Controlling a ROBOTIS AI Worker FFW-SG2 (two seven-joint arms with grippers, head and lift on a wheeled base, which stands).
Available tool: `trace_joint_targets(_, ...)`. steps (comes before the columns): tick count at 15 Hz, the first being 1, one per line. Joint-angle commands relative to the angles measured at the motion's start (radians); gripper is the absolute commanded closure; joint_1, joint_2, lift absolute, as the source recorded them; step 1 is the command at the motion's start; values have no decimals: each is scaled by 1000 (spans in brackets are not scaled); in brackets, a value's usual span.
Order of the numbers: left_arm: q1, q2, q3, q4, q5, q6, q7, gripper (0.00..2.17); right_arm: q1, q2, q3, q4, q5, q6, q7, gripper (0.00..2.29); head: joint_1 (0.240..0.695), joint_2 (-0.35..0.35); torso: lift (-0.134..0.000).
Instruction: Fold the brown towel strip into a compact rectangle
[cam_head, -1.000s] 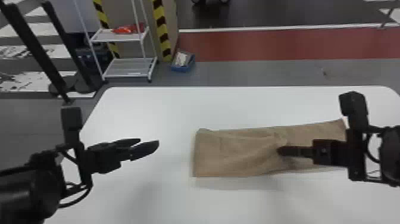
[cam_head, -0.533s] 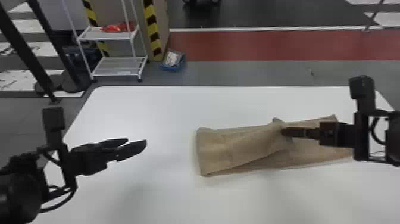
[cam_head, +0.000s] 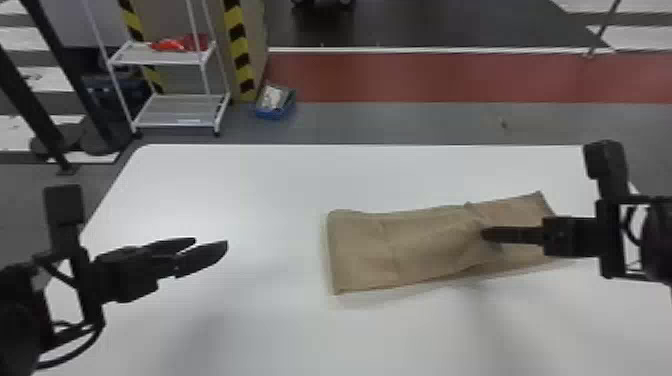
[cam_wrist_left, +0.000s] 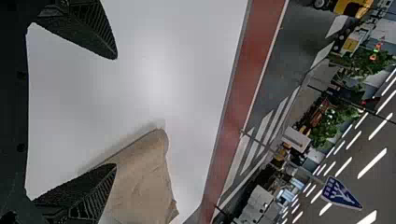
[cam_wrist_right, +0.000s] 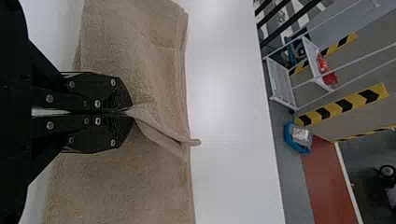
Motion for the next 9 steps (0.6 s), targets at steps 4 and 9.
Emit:
trace_joint_targets(4,0,0,-22,1,-10,0,-1,60,9,-7,-10,67,37,-58,1,505,695,-29,-120)
trace_joint_targets(9,2,1,-19,1,-10,0,-5,60,-30,-3,5,128,64,-76,-22,329,695,-41,-120)
